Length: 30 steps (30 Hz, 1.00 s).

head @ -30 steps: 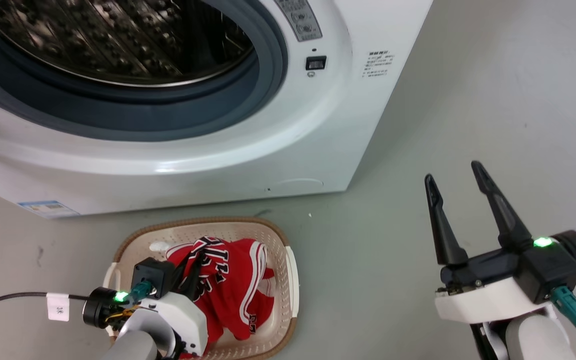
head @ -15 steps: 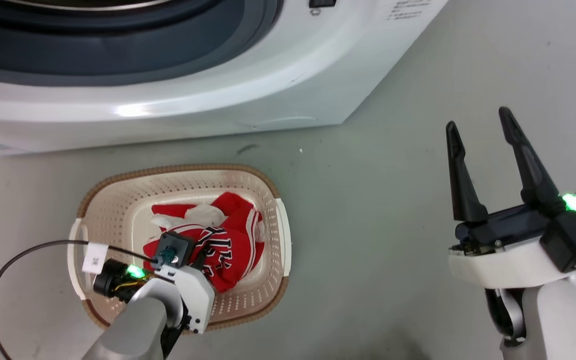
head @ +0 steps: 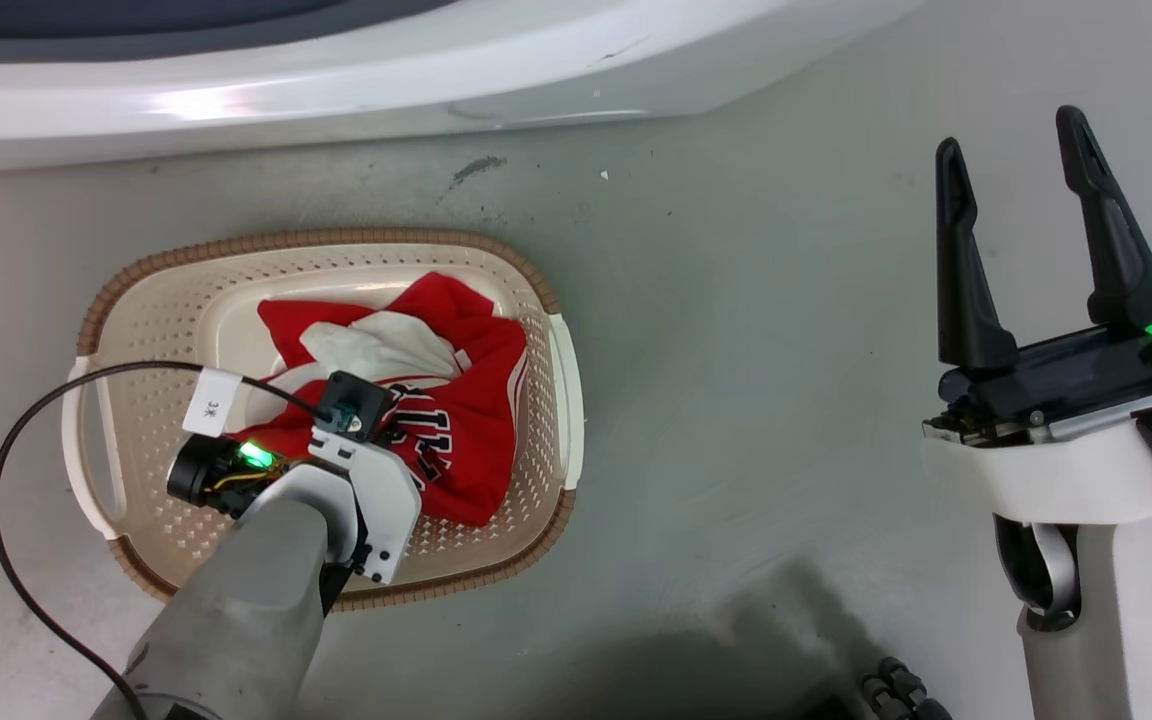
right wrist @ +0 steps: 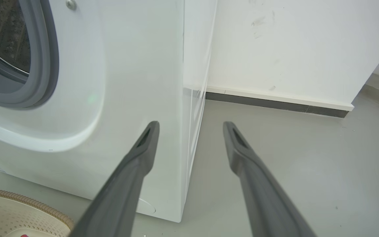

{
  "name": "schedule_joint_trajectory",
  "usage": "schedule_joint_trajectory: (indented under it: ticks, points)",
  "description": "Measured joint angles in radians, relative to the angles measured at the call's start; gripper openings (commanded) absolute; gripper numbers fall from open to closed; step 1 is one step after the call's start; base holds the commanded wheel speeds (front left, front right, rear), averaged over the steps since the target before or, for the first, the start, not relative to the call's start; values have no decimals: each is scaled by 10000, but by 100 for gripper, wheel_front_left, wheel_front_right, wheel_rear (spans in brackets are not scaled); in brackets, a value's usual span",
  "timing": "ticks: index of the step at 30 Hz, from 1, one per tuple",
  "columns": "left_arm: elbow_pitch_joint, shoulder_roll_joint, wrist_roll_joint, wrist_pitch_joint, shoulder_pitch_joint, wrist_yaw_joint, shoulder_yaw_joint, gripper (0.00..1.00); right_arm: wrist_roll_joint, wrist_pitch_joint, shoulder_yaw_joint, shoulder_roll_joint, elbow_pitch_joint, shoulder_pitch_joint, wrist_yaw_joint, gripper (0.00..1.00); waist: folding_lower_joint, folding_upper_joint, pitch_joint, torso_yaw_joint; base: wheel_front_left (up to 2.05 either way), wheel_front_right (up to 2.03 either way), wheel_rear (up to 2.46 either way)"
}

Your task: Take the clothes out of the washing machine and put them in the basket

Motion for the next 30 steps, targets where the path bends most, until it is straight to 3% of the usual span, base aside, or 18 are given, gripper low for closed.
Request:
schedule_joint_trajectory:
  ticks: [10, 11, 12, 30]
  points:
    - [221, -69, 163, 272, -477, 125, -322, 0, 0, 0, -8, 0, -27, -121, 0, 100, 0, 0, 489, 41, 0, 0, 0]
    - [230, -71, 161, 288, -479, 151, -328, 36, 2, 0, 2, 0, -4, -124, 0, 100, 0, -1, 463, 36, 0, 0, 0]
    - [240, -77, 159, 245, -478, 215, -328, 100, 8, 2, 12, 0, 21, -126, 0, 100, 0, 0, 424, 30, 0, 0, 0]
    - [244, -353, -36, -585, 1030, 360, -512, 100, 79, 2, 320, 0, 631, 782, 0, 100, -2, 0, -1957, 195, 0, 0, 0]
